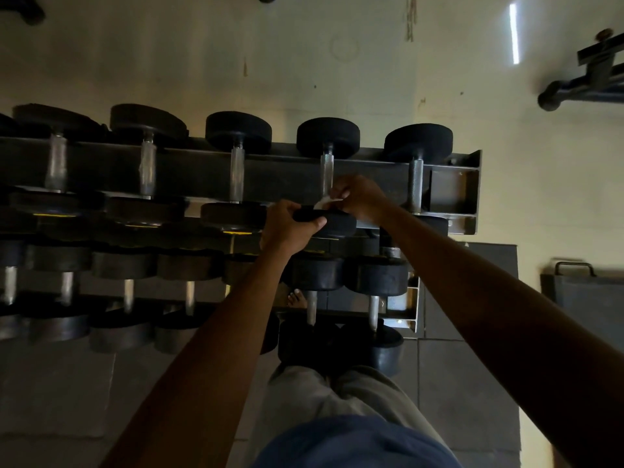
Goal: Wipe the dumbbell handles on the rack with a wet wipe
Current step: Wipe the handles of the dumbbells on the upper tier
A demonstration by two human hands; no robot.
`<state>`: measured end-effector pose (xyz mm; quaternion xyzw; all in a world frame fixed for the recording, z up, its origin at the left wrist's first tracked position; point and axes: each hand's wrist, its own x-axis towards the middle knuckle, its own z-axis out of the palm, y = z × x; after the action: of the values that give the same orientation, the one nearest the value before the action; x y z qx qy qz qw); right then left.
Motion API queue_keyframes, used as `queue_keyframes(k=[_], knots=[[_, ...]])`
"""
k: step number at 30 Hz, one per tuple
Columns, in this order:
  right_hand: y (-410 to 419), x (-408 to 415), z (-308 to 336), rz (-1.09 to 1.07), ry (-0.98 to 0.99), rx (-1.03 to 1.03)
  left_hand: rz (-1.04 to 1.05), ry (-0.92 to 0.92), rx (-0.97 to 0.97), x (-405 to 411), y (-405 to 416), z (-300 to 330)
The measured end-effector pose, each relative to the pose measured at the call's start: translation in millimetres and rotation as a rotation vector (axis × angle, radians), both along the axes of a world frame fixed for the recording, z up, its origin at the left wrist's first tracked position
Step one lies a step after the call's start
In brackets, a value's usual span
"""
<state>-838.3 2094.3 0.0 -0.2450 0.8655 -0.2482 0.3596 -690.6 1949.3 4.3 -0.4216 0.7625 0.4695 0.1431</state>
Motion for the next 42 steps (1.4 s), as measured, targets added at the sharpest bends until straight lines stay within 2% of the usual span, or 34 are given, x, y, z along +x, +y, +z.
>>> queue_keyframes(k=[6, 9, 12, 16, 24, 30, 33, 38, 42], knots=[[-0.3, 14.7, -10.0, -0.205, 0.114, -0.207, 0.016, -0.007, 0.007, -1.4, -1.5, 0.3], [-3.1, 14.5, -14.1, -0.111, 0.137, -0.128, 0.025, -0.01, 0.024, -2.0, -1.4, 1.1], [-4.5, 4.4, -7.4, -0.009, 0.076, -0.029, 0.026, 0.011, 0.033, -1.3, -1.3, 2.1], [-5.3, 0.9, -6.8, 0.037, 0.117, -0.02, 0.045, 0.03, 0.038, -0.3, -0.8, 4.2], [-27.6, -8.0, -23.1, -0.219, 0.413, -0.154, 0.055, 0.03, 0.065, -0.5, -0.2, 4.3], [-43.2, -11.7, -21.8, -0.429, 0.539, -0.114, 0.036, 0.055, 0.06, 0.8, 0.4, 1.9], [-52.1, -2.0, -20.8, -0.499, 0.524, -0.098, 0.036, 0.055, 0.044, 1.5, -1.1, 1.2], [-55.7, 7.6, -23.1, -0.308, 0.63, 0.022, 0.037, 0.063, 0.046, 2.7, -0.8, 2.1], [-67.1, 7.3, -25.5, -0.215, 0.72, 0.21, 0.042, 0.071, 0.053, 4.4, 0.8, 4.1]])
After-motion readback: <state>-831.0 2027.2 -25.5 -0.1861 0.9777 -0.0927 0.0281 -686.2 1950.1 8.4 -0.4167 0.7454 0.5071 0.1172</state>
